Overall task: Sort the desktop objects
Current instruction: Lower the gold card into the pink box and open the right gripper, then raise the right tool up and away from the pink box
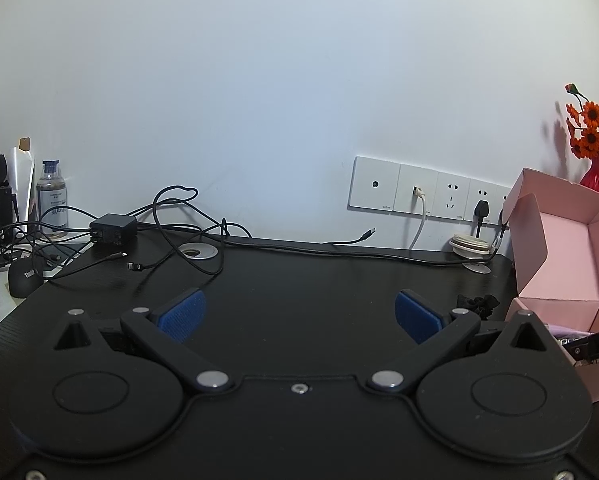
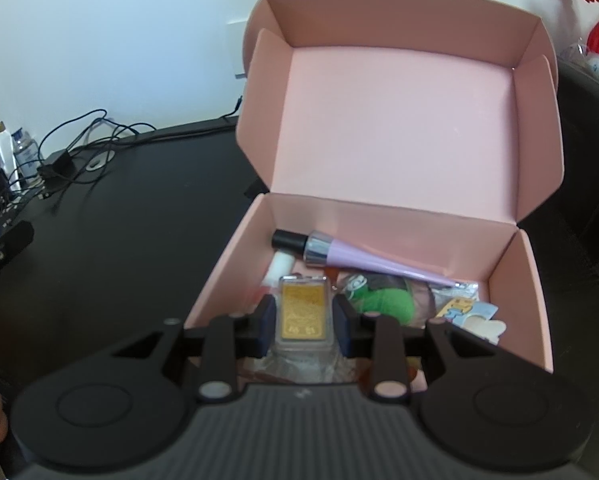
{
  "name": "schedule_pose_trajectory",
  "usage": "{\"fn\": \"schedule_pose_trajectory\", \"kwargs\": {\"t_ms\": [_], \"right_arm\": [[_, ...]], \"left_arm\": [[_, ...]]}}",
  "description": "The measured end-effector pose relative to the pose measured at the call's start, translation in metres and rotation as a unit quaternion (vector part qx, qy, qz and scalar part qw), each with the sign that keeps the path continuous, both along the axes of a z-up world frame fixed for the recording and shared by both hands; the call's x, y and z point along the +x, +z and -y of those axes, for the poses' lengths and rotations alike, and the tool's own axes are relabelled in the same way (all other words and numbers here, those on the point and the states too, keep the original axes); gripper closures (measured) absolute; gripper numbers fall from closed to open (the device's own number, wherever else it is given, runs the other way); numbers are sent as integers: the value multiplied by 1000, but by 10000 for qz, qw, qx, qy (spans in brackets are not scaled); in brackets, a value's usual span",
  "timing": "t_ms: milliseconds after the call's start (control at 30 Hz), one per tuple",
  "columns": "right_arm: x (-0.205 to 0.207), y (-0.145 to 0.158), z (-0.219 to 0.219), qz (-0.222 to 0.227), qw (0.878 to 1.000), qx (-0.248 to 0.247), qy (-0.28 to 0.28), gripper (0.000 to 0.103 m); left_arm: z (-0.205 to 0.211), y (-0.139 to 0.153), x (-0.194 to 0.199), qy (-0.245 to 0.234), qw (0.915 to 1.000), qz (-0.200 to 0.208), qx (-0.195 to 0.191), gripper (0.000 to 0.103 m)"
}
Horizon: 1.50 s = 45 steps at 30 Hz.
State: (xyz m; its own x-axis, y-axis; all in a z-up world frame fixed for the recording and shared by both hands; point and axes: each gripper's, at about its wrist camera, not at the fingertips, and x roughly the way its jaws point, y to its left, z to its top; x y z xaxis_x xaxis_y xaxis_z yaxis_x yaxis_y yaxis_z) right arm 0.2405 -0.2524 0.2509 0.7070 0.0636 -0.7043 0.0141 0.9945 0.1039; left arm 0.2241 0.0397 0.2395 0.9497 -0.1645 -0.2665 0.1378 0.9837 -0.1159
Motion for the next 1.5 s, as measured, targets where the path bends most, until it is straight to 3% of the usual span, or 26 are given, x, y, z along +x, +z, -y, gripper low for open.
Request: {"fn": "schedule_pose_trajectory", "kwargs": {"t_ms": [33, 133, 267, 400, 533, 700, 900, 1100, 1400, 1500], "right_arm": [[0, 0, 0, 1, 10000, 15, 9, 70], [-2, 2, 0, 7, 9998, 167, 75, 55], [-10, 11, -2, 245, 9995, 89, 155, 48], [-17, 21, 4, 570, 9982, 99, 128, 18], [-23, 30, 9, 893, 9958, 142, 112, 17], [-36, 34, 9, 1418, 9898, -10, 117, 4], [-54, 31, 7, 1946, 9798, -419, 190, 1], [-62, 25, 19, 1968, 9791, -297, 429, 1], [-72, 15, 45, 2034, 9760, 305, 718, 1], [-70, 13, 47, 1876, 9783, 147, 873, 1]], "left_arm": [[0, 0, 0, 3, 10000, -3, -7, 0], [-1, 0, 0, 7, 10000, -13, -34, 0], [-2, 0, 1, 5, 10000, -31, -63, 0], [-2, 0, 2, 4, 10000, -39, -68, 0], [-3, 0, 2, 1, 10000, -49, -70, 0], [-2, 0, 2, 12, 10000, -55, -37, 0], [3, 0, 1, 7, 10000, -13, 91, 0], [8, -1, -2, 15, 9997, 74, 247, 0], [18, -1, -6, -39, 9984, 182, 526, 0], [17, -1, -6, -11, 9986, 166, 502, 0]]}}
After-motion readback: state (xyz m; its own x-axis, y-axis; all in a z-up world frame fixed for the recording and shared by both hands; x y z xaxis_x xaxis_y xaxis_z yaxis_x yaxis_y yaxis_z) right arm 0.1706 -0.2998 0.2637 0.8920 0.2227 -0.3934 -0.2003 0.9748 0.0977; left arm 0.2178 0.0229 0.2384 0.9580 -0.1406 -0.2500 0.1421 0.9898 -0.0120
